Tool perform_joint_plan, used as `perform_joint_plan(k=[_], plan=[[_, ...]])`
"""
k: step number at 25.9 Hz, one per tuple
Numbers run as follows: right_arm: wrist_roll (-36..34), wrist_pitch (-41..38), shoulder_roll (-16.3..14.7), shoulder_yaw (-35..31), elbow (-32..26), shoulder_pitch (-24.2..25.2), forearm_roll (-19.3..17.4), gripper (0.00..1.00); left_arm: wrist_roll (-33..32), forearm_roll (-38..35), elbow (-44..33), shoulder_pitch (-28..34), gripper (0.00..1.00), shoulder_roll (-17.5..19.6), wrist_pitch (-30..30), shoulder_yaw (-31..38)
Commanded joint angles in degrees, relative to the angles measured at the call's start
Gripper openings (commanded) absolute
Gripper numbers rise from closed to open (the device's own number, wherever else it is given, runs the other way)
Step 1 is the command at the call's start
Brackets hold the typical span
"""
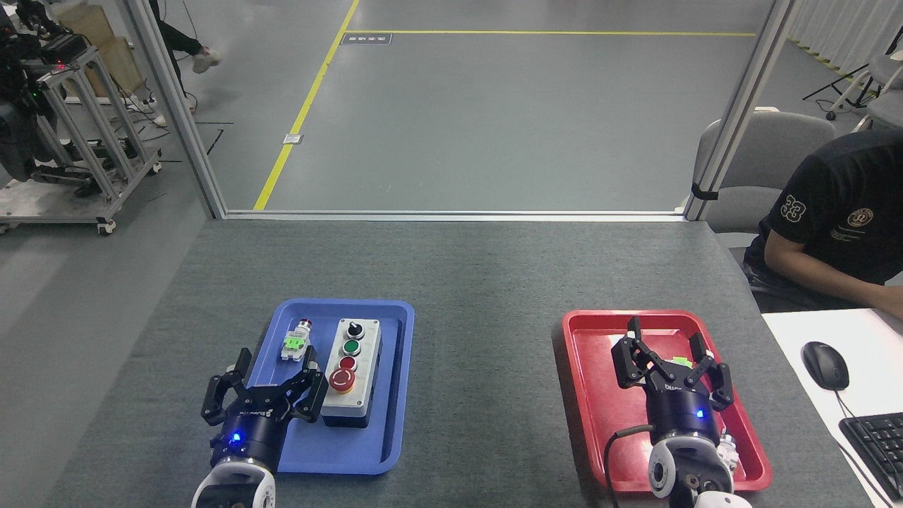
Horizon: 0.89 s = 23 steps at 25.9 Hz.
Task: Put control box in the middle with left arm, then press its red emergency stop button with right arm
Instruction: 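Move the left gripper down onto the grey control box in the blue tray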
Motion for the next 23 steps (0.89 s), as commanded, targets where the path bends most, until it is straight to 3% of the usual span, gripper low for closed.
perform_joint_plan(k=[1,9,14,19,23], plan=[[-0.04,0.00,0.00,0.00,0.00,0.00,-0.01,1.00,0.18,-0.20,0.70,-0.02,0.99,0.12,-0.17,1.09],[-0.04,0.00,0.09,0.00,0.00,0.00,-0.01,1.00,0.18,0.51,-0.88,0.50,0.99,0.12,-2.71,3.03],[-0.04,0.00,0.00,0.00,0.00,0.00,-0.01,1.00,0.35,0.15,-5.45,9.11,0.99,0.03,-12.73,3.03],[-0.04,-0.08,0.00,0.00,0.00,0.00,-0.01,1.00,0.26,-0.81,-4.66,10.70,0.99,-0.23,-12.82,1.88],[-0.04,0.00,0.00,0.00,-0.09,0.00,0.08,1.00,-0.44,-6.17,-2.73,8.77,0.99,-1.20,-11.59,-0.31]])
